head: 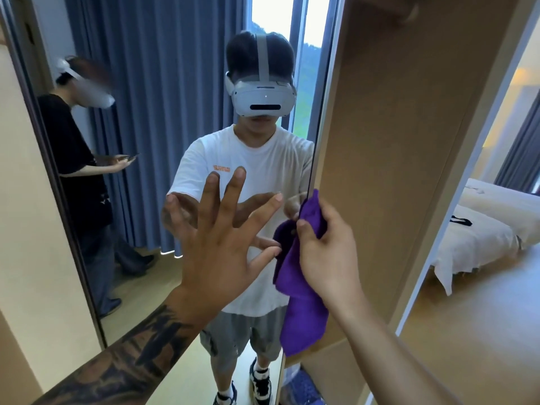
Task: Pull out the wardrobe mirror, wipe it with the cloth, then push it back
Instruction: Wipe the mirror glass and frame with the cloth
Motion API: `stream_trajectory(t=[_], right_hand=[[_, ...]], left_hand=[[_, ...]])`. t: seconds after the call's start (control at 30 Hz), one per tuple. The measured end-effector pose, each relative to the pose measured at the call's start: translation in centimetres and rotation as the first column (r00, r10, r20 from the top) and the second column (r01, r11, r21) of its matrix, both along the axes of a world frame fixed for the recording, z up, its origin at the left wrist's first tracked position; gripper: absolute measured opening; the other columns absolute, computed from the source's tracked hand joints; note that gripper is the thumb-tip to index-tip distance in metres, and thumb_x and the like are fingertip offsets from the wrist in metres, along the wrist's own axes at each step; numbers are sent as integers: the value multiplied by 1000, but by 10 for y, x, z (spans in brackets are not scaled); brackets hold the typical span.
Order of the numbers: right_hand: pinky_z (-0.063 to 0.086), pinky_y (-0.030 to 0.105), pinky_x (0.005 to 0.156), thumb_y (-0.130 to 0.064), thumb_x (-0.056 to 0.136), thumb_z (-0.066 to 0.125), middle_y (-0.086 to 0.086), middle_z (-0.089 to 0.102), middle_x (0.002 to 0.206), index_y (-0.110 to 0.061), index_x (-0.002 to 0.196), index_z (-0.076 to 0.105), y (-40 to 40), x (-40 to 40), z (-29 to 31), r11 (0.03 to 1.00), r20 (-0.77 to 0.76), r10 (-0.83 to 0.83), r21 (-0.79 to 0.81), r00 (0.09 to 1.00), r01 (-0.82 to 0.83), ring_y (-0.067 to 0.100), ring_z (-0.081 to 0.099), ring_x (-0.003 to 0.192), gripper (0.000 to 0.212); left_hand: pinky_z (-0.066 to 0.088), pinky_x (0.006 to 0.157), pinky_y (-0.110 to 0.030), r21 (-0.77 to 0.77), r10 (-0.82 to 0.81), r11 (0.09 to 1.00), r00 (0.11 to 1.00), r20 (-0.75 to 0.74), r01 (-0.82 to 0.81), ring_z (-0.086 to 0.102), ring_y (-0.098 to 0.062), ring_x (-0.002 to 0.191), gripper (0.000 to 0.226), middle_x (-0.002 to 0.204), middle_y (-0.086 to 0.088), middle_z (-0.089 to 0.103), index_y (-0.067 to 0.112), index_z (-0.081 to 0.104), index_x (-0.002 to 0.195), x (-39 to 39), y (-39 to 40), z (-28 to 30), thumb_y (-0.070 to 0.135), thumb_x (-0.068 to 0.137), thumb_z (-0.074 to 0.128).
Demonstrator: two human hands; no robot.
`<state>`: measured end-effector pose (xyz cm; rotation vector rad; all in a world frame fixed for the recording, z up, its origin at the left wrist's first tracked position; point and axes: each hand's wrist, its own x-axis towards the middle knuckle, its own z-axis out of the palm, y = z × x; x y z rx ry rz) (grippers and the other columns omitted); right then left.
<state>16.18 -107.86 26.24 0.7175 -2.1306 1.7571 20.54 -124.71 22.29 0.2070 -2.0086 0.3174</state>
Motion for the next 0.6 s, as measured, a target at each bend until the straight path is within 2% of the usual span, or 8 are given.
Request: stream_trajectory(t=[0.1,0.17,0.2,0.27,0.33,0.47,0.53,0.6], right_hand=[[50,34,110,-15,106,56,-9,68,136,-24,151,53,-3,-13,37,998,-68,-40,-44,997,37,9,64,125,46],[50,36,110,-17,106,54,-6,69,136,-24,152,52,-7,-17,49,996,-106,-42,-82,994,33,12,65,124,46],[50,30,109,-18,107,54,-8,69,135,-24,152,51,-8,-15,46,996,-112,-45,-85,993,36,6,65,121,46],[45,7,99,-20,108,55,-16,66,133,-26,155,48,-6,-7,26,997,-102,-65,-52,993,60,-11,62,111,48],[41,-1,89,-19,108,55,-18,67,131,-28,154,49,-3,1,4,999,-68,-54,-9,996,53,-12,62,109,47],[44,2,76,-16,104,59,-21,72,103,-28,143,60,0,-10,17,997,-93,-74,-15,993,73,-7,66,95,41],[48,5,81,-20,104,60,-16,74,113,-28,146,58,0,-15,37,995,-127,-99,-40,987,94,-1,68,100,43],[54,21,95,-21,104,58,-12,74,121,-28,148,55,-1,-15,42,996,-127,-70,-66,990,62,4,69,108,44]], left_hand=[[16,113,-81,-15,-9,1000,1000,-30,9,23,-38,157,87,171,-8,31,48,41,158,1,-2,8,81,80,63],[19,114,-77,-37,-13,999,999,-34,12,31,-39,152,91,166,-8,38,46,44,156,2,-6,12,84,76,64],[20,114,-76,-47,-11,999,999,-34,9,32,-39,150,92,164,-8,40,46,45,156,2,-7,14,85,75,64],[20,115,-74,-62,-8,998,999,-42,5,34,-38,148,91,162,-8,43,46,46,155,3,-9,15,85,75,65],[21,115,-73,-77,-16,997,998,-54,12,34,-36,147,87,161,-5,43,47,47,154,4,-11,18,84,77,66],[20,117,-71,-112,-52,993,997,-57,45,35,-33,144,83,160,-3,45,47,53,151,3,-14,31,82,77,67],[18,118,-71,-117,-69,991,996,-48,63,35,-33,143,79,160,-4,47,46,55,150,4,-13,38,80,79,65],[18,118,-74,-104,-80,992,995,-58,74,35,-33,144,72,160,-6,47,43,58,149,8,-15,44,76,85,63]])
